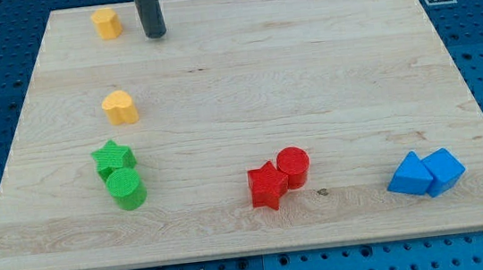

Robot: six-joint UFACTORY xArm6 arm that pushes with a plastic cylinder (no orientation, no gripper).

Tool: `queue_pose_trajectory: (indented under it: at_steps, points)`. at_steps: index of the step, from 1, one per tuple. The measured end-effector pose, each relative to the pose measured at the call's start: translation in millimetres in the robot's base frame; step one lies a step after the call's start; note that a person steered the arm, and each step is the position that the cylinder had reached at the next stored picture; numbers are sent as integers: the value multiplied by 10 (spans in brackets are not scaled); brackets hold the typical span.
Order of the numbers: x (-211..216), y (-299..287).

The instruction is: Move the yellow blocks to the top left of the board

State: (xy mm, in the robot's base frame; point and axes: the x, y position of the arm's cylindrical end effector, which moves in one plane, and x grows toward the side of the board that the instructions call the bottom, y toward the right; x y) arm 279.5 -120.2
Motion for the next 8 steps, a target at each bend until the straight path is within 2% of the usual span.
queue_pose_trajectory:
  at_steps: [2,4,6,8]
  points:
    - [5,0]
    - [207,1]
    - [1027,31]
    - [1642,163]
